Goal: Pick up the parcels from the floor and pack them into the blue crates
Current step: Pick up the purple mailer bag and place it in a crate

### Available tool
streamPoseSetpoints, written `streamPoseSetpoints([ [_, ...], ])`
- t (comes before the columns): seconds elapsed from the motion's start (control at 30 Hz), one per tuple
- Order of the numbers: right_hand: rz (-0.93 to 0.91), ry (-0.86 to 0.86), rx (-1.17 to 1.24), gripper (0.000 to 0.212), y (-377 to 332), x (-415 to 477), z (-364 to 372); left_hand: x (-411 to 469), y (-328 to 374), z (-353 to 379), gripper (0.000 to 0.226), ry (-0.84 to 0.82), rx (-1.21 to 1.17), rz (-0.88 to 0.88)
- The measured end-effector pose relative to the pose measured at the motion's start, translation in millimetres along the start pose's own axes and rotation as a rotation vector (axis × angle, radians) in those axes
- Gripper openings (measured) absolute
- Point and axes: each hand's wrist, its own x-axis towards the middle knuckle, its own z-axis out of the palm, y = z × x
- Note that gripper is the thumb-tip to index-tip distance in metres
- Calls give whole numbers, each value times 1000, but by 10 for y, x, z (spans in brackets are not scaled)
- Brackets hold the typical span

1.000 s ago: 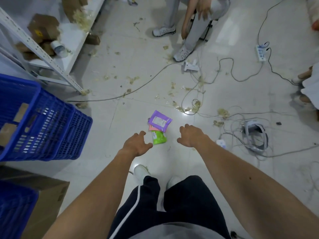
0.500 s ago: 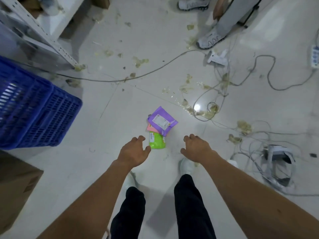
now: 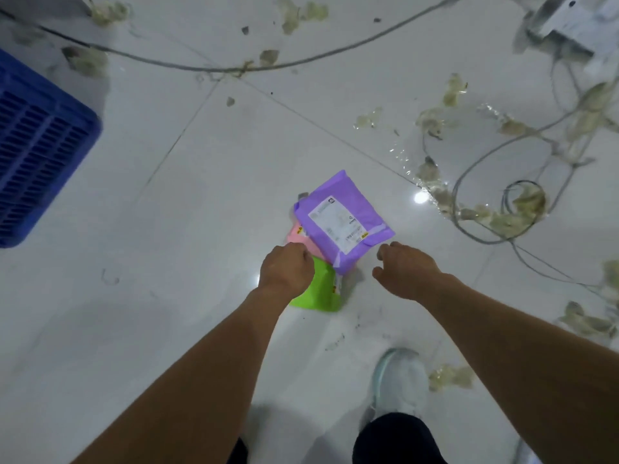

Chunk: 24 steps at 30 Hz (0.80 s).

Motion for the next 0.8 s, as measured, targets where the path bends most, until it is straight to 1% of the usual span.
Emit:
streamPoseSetpoints([
  [0.07, 0, 59, 48, 40, 38, 397, 155, 326, 25, 238, 27, 44, -112, -78],
  [0.13, -14, 193, 79, 38, 50, 733, 249, 559, 61, 425, 28, 91, -229, -146],
  [0.17, -14, 252, 92, 39, 53, 872, 274, 647, 76, 507, 29, 107, -270, -168],
  [0.23, 18, 297, 155, 44, 53, 1101, 282, 776, 84, 657, 30, 138, -318, -181],
  [0.3, 76, 283, 258, 48, 39, 1272, 276, 856, 76, 766, 32, 171, -355, -173],
  [0.33, 112, 278, 303, 48, 27, 1335, 272, 889, 74, 800, 30, 184, -380, -177],
  [0.4, 180, 267, 356, 44, 8, 1430, 265, 921, 79, 818, 18, 205, -442, -214],
  [0.47, 227, 231, 394, 36, 17, 1469, 258, 943, 81, 812, 20, 201, -513, -269],
  [0.53, 243, 210, 423, 28, 45, 1464, 247, 965, 62, 808, 21, 184, -587, -317],
  [0.6, 255, 203, 456, 24, 59, 1413, 220, 966, 48, 777, 18, 174, -629, -343],
  [0.8, 265, 215, 506, 22, 46, 1065, 21, 740, 69, 492, 18, 183, -677, -339],
])
